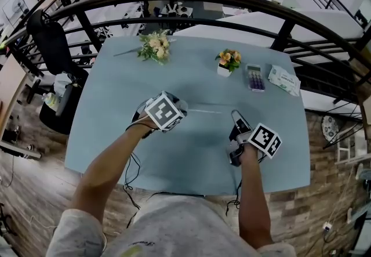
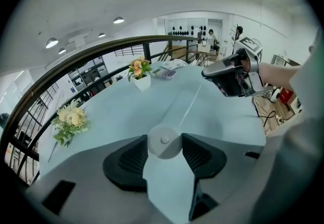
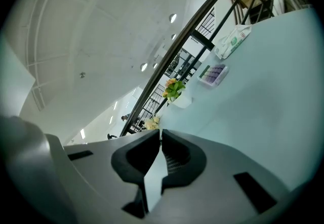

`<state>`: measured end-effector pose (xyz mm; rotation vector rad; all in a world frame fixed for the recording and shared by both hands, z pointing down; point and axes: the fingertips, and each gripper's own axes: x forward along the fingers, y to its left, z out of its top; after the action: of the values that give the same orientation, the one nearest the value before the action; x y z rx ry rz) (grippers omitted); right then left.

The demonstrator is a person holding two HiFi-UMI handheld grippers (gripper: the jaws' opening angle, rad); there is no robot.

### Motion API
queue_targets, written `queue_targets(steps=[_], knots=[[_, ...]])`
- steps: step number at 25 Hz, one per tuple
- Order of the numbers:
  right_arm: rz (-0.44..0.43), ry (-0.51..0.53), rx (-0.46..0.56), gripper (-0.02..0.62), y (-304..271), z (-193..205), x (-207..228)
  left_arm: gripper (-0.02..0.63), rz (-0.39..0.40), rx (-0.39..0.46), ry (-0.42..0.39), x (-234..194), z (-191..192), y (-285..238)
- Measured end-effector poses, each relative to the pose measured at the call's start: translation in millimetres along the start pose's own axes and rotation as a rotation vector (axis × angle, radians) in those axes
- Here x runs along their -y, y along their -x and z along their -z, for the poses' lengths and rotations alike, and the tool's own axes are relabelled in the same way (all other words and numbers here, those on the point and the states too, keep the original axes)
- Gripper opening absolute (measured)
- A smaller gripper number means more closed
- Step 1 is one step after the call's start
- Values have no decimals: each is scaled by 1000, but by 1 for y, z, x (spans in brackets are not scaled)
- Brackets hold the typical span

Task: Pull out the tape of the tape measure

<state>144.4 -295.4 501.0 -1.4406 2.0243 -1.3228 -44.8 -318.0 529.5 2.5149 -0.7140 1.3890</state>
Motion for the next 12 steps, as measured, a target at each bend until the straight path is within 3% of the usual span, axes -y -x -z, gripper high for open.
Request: queue_targets(steps=[12], knots=[[49,36,-47,20,-18,23,8,212,27,-6,-18,4,4,-20]])
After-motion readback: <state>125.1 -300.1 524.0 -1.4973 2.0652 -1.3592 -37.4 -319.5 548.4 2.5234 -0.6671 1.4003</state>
